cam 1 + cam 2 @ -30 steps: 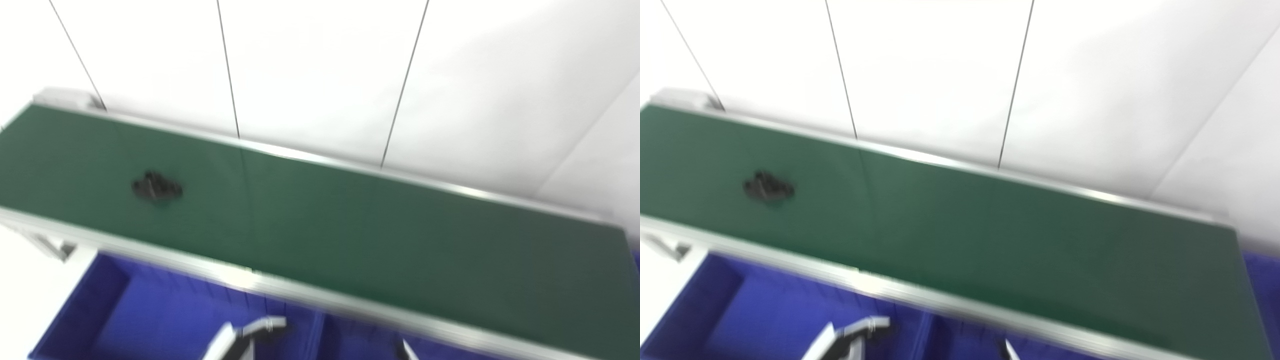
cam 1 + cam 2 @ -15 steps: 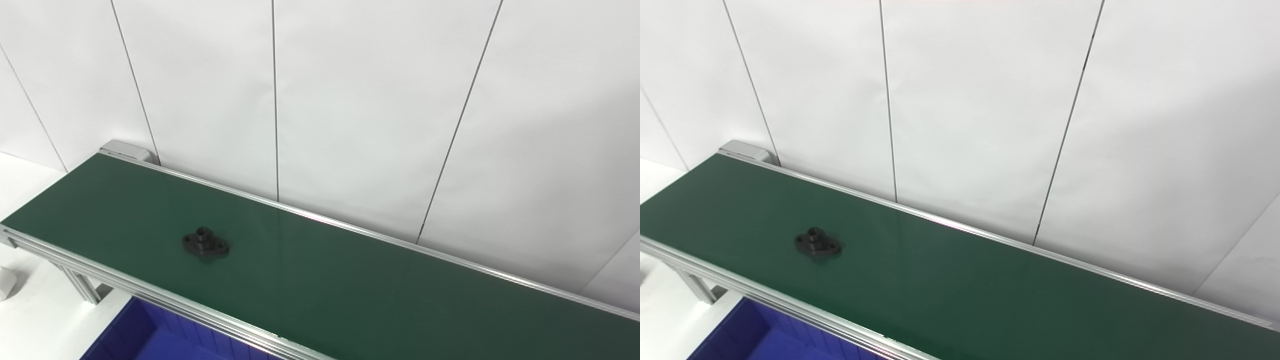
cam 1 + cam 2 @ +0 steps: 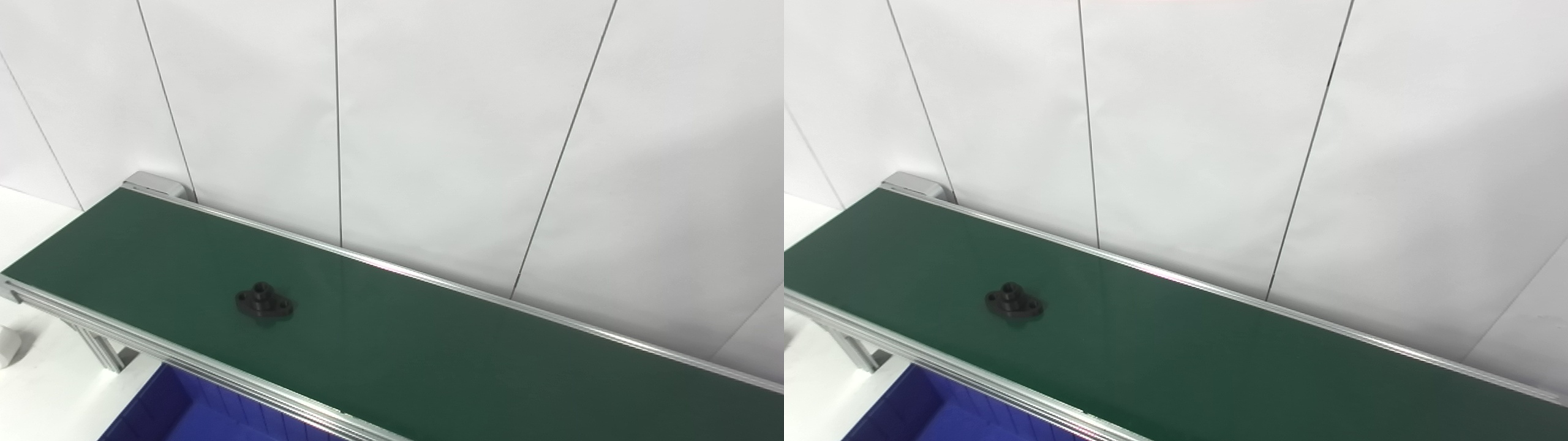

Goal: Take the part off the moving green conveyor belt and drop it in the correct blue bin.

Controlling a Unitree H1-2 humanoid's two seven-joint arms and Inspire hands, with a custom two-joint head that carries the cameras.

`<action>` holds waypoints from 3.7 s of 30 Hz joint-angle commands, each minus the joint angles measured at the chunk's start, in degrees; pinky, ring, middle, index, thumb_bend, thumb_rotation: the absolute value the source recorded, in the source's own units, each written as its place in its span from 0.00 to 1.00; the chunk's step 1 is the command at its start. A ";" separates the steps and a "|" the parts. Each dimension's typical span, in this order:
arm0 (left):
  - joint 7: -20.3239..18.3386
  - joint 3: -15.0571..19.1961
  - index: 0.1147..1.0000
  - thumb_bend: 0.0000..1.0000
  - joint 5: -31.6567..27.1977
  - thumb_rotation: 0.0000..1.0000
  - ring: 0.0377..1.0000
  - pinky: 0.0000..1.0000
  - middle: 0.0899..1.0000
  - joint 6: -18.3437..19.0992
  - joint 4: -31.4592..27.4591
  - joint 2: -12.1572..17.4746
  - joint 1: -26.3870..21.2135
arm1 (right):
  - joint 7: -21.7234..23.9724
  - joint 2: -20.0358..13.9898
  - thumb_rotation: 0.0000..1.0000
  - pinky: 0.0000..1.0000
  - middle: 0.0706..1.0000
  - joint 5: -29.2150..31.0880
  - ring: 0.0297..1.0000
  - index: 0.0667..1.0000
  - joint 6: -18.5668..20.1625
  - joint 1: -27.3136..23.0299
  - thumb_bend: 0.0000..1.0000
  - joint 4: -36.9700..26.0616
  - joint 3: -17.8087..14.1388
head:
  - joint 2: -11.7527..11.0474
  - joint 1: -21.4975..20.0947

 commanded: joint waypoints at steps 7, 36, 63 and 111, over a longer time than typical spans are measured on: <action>1.04 0.41 0.70 0.82 0.77 0.68 0.72 0.65 0.76 -1.76 -2.61 1.37 -0.49 | -6.89 -0.74 0.55 0.83 0.92 -0.36 0.91 0.94 -3.37 0.33 0.73 -4.07 2.75 | 3.12 -4.00; -0.46 5.02 0.79 0.77 -0.35 0.76 0.80 0.77 0.83 -1.76 -10.47 6.67 1.86 | -2.31 7.27 0.52 0.75 0.83 -1.14 0.80 0.87 4.79 0.20 0.72 -36.51 -3.57 | 21.44 -23.78; 0.35 5.02 0.76 0.80 -0.46 0.75 0.78 0.77 0.79 -1.76 -8.29 5.06 1.86 | 12.45 5.82 0.50 0.74 0.85 -8.32 0.82 0.88 21.75 -16.90 0.71 -31.97 -8.33 | 16.54 -19.98; 10.91 -4.73 0.72 0.83 0.03 0.64 0.74 0.70 0.75 -1.76 2.61 2.29 -5.04 | 17.04 9.21 0.44 0.72 0.84 -17.14 0.81 0.89 30.15 -43.73 0.77 -10.00 -1.73 | 6.80 -12.25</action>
